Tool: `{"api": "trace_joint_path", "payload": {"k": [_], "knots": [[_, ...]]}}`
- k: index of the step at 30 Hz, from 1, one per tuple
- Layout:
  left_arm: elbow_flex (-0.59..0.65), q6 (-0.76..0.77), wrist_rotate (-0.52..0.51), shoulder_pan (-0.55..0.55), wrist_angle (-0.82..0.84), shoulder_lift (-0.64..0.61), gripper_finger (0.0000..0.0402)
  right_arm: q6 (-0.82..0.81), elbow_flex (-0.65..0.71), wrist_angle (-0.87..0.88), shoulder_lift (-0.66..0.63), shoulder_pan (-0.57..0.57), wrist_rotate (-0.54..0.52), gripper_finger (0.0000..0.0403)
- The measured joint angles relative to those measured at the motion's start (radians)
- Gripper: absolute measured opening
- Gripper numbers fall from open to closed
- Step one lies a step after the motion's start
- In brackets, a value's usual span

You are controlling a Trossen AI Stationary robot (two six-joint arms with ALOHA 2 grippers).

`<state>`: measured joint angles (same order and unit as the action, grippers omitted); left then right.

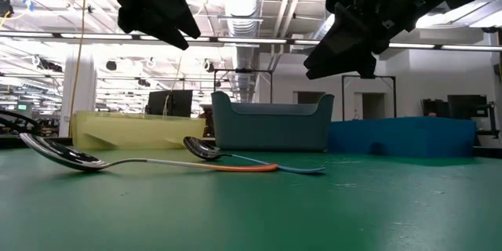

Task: Sort silverware by color (type)
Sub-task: Put the blue spoon into the blue bin

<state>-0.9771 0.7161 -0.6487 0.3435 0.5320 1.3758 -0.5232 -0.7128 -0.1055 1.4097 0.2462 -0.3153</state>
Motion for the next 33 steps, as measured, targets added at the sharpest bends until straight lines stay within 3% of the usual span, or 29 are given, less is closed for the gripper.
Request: {"api": "trace_joint_path", "payload": {"k": [33], "knots": [[0.0, 0.004, -0.015, 0.0, -0.008, 0.0, 0.0229, 0.0, 0.0, 0.0, 0.0, -0.011, 0.0, 0.014]]}}
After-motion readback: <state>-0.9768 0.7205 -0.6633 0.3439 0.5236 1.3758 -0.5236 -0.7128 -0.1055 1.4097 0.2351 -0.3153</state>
